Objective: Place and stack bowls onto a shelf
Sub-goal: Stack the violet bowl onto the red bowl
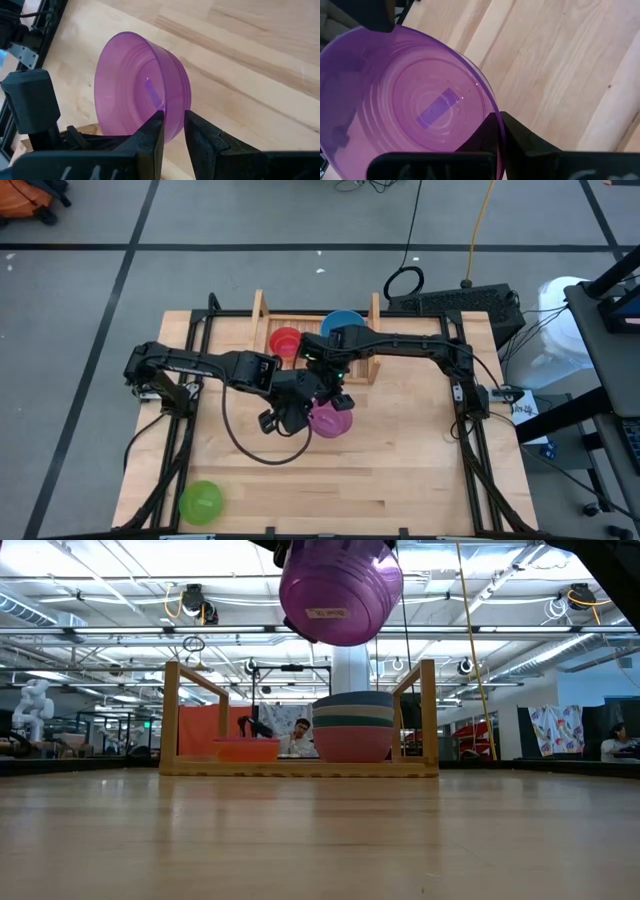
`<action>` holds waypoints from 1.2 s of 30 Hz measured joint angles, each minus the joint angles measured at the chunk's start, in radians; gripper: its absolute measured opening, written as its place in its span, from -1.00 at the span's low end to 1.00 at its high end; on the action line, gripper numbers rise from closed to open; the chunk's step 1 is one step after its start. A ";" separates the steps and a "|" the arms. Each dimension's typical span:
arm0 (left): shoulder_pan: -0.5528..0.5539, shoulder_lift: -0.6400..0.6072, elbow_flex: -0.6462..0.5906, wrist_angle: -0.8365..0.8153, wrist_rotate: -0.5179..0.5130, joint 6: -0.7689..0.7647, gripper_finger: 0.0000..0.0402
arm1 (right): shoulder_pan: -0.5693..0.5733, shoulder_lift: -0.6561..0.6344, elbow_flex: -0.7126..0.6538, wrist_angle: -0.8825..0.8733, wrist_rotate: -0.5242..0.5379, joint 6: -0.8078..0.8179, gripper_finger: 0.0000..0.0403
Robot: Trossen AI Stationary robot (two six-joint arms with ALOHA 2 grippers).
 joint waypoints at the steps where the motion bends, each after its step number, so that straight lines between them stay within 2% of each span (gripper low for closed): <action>1: 0.000 0.000 0.000 0.001 0.000 0.004 -0.60 | 0.001 0.000 0.000 0.000 0.000 -0.004 -1.00; 6: 0.014 0.000 0.000 0.000 0.010 0.014 -0.60 | -0.001 0.000 0.000 -0.006 0.000 0.012 -1.00; 17: 0.025 0.000 0.000 0.002 -0.029 -0.149 -0.60 | -0.032 0.000 0.000 0.022 0.031 0.119 -1.00; 36: 0.025 0.002 0.000 -0.002 -0.032 -0.164 -0.60 | -0.034 0.000 0.000 0.018 0.058 0.111 -1.00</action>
